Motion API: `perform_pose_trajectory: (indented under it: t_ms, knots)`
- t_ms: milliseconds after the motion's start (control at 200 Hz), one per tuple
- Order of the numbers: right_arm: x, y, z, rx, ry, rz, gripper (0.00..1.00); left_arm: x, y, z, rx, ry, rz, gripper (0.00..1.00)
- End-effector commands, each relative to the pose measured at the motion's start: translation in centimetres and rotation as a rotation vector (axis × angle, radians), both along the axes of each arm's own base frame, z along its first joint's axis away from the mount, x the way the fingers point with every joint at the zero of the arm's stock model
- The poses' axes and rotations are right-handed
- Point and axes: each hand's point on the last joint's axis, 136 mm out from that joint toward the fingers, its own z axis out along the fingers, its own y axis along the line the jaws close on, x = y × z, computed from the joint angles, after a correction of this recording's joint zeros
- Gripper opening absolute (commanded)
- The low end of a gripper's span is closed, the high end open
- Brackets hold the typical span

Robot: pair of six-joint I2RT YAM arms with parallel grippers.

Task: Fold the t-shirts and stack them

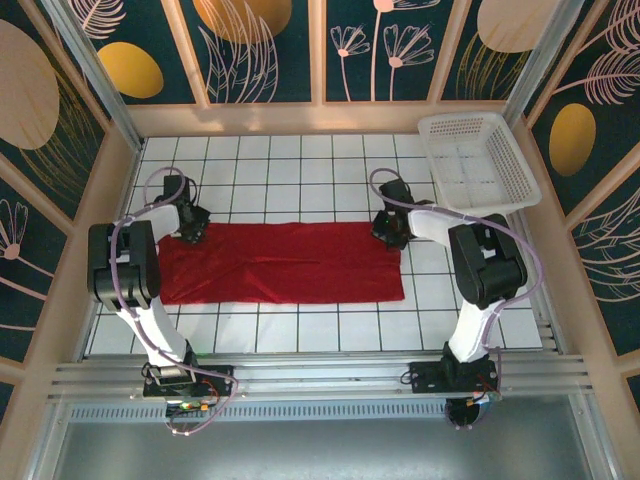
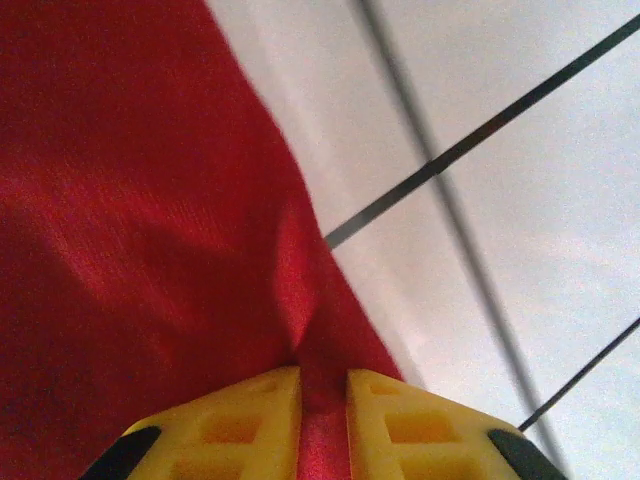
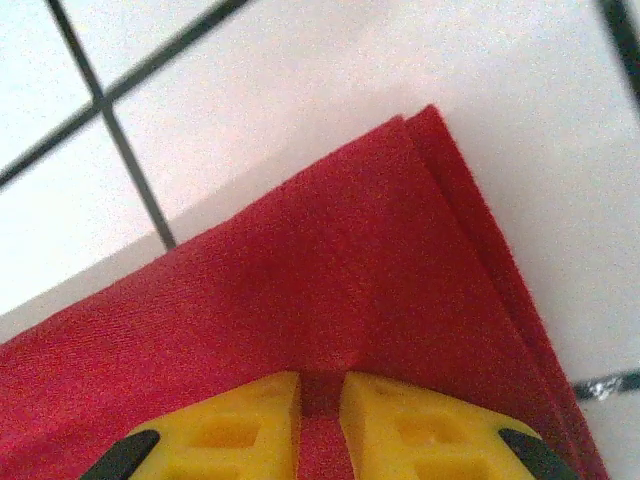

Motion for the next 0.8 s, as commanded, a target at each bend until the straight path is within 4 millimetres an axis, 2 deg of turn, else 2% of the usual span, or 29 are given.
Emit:
perform_pose_trajectory:
  t_ms: [0,95,205,275,330,390,450,520,580,706,796]
  knots:
    - [-1.4,-3.9,-3.5,-0.092,0.153,-0.092,0.22,1.1,-1.1,-2.3,-0.090,0.037,-0.034,0.20]
    - [0.1,-5.7,-3.6,-0.100,0.161,-0.134,0.22,2.8,-1.2,-1.8,-0.121,0.008,-0.008,0.20]
    - [3.1,-6.7,-3.3,-0.064,0.122,-0.141,0.23,5.1,-1.5,-1.3,-0.151,-0.022,-0.013,0.19]
    - [5.9,-5.9,-2.6,-0.004,0.064,-0.073,0.25,6.6,-1.9,-0.5,-0.163,-0.053,-0.044,0.19]
    - [7.8,-5.0,-1.5,0.017,0.017,0.004,0.27,7.6,-2.1,1.1,-0.153,-0.101,-0.081,0.23]
    - [9.5,-3.8,0.7,0.033,-0.051,0.075,0.30,8.5,-2.4,3.5,-0.110,-0.169,-0.152,0.29]
    - [10.3,-2.8,3.1,0.038,-0.117,0.127,0.36,8.8,-3.3,6.0,-0.052,-0.233,-0.257,0.34]
    - [10.3,-1.4,5.5,0.044,-0.173,0.180,0.41,8.4,-5.5,8.1,-0.022,-0.304,-0.407,0.35]
    - [9.6,-0.1,7.0,0.060,-0.203,0.222,0.44,7.4,-7.8,8.3,-0.024,-0.330,-0.537,0.34]
    - [7.1,3.4,8.7,0.190,-0.227,0.318,0.47,4.9,-11.3,5.8,-0.008,-0.272,-0.758,0.31]
    - [5.4,5.3,9.8,0.281,-0.232,0.370,0.49,3.8,-12.4,4.0,0.000,-0.225,-0.832,0.29]
